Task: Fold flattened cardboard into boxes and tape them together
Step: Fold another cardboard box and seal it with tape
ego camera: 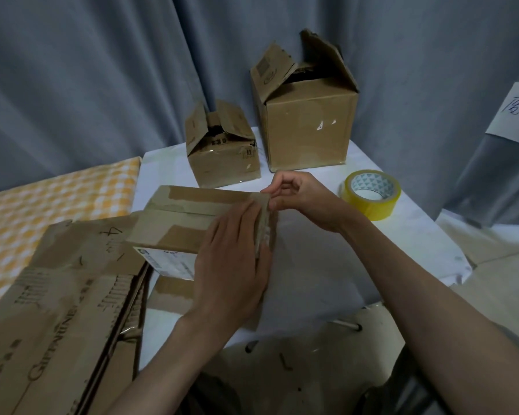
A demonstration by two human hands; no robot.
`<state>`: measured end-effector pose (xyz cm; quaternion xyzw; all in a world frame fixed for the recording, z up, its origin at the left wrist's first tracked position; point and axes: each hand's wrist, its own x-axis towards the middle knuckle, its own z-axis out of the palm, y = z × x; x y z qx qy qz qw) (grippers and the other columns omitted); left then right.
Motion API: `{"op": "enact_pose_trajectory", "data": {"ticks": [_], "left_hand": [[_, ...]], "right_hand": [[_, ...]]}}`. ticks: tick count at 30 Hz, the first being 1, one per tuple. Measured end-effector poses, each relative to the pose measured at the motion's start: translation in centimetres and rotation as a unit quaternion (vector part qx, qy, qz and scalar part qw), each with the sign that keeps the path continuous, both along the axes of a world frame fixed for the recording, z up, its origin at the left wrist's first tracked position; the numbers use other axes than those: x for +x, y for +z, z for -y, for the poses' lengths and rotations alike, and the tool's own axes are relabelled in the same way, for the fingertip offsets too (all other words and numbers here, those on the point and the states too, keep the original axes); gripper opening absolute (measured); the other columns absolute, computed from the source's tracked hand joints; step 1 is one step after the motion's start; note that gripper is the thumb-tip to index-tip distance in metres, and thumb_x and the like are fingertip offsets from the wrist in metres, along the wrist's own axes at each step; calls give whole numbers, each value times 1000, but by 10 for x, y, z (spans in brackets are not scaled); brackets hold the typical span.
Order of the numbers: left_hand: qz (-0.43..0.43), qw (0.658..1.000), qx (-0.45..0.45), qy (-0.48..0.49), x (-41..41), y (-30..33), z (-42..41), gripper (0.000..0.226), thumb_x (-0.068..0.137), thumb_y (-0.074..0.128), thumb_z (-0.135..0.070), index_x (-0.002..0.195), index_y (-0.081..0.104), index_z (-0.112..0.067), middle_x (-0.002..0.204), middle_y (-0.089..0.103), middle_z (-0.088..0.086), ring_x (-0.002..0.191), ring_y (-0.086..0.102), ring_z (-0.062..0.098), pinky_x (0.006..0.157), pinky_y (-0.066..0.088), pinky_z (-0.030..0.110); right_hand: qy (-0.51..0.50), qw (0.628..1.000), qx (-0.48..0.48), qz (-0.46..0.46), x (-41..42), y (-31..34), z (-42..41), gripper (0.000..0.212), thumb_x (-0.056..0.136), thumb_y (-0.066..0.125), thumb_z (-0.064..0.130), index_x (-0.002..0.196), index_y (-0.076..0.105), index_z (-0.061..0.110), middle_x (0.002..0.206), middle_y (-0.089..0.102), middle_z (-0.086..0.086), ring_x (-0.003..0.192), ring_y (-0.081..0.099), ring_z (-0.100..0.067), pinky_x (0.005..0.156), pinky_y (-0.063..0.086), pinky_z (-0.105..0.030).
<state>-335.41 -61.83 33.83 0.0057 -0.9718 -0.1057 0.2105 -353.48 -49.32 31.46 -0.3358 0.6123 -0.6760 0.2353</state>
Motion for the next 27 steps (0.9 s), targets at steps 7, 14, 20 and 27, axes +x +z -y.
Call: {"op": "enact_pose_trajectory", "data": {"ticks": [7,14,20,27], "left_hand": [[57,994,-84,44,-23,21,-4,61,96,25,-46,144,42,-11,145,47,8,128,45,25,104,35,38],[152,979,-135,9,-41,10,1,66,104,22,-27,152,-15,-3,163,-14,14,151,-13,23,122,-8,35],[216,956,48,-191,-20,39,59,75,93,33,-69,154,-3,-45,157,-11,-33,144,-9,-12,121,3,25],[126,977,-49,-167,-1,43,107,69,95,38,-61,155,18,-35,160,16,-20,148,11,-4,122,16,26]], "right_hand": [[-44,999,-27,-4,6,-2,2,19,81,70,-14,86,68,4,85,76,1,85,73,-14,79,56,-22],[-51,998,-10,-18,9,3,-1,19,84,69,-11,86,70,7,83,75,-1,85,72,-16,79,57,-25],[-84,996,-13,-10,9,2,0,18,85,69,-9,83,70,8,87,75,-7,83,71,-18,78,59,-29],[-135,991,-17,-18,8,6,5,16,85,70,-5,99,75,1,97,77,-9,94,73,-20,85,57,-26]]}}
